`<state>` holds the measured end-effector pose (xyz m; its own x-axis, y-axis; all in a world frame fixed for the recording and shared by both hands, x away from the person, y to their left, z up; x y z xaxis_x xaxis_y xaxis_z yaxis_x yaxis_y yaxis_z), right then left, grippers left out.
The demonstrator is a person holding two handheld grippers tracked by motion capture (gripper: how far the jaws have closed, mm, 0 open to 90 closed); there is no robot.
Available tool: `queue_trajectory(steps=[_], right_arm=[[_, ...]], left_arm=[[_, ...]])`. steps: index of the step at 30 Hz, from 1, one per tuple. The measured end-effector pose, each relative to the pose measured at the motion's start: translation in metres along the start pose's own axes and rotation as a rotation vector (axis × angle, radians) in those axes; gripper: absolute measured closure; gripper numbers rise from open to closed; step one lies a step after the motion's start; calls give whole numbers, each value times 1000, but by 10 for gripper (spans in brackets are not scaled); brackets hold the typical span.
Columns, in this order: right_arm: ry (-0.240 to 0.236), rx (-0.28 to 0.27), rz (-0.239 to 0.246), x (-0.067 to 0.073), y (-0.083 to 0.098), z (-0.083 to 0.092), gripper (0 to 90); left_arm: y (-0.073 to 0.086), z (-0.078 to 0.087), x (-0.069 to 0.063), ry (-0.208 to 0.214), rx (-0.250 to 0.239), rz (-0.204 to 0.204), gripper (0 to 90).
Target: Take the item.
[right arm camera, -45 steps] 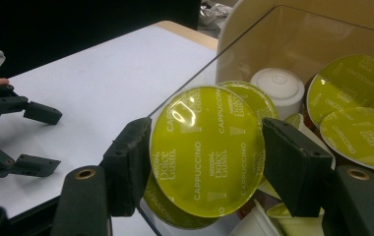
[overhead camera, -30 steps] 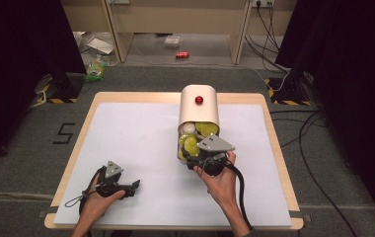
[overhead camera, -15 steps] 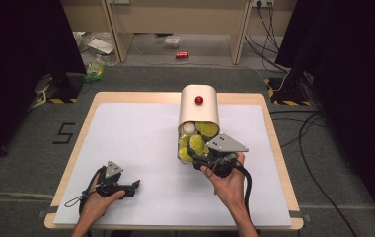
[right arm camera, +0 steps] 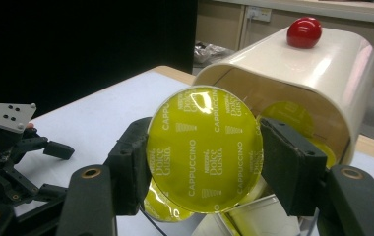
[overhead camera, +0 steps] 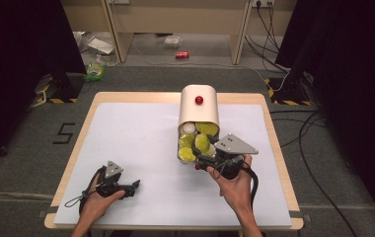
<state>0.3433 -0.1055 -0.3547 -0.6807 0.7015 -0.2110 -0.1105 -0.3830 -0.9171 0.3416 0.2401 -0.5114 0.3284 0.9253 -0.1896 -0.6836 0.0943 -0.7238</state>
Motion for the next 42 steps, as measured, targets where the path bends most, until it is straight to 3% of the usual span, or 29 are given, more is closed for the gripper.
queue_trajectory(steps=[25,42], right_arm=[[84,-11,-37,-22,12,34,408],[195,-6,-82,-49,36,54,408]], left_arm=[[0,0,0,0,0,0,100],[0,0,0,1,0,1,99]])
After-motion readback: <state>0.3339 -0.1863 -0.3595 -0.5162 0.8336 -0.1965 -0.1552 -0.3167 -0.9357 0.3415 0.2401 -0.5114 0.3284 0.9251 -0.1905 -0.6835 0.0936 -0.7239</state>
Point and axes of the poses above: each handheld gripper's, and its own axes: z roughly backward along the jaws, y roughly out of its underside, x roughly to its left, the point moved 1 cm from there along -z, roughly forward along the jaws, and after that the axes turned 12 degrees about z, right-handed, at the moved point
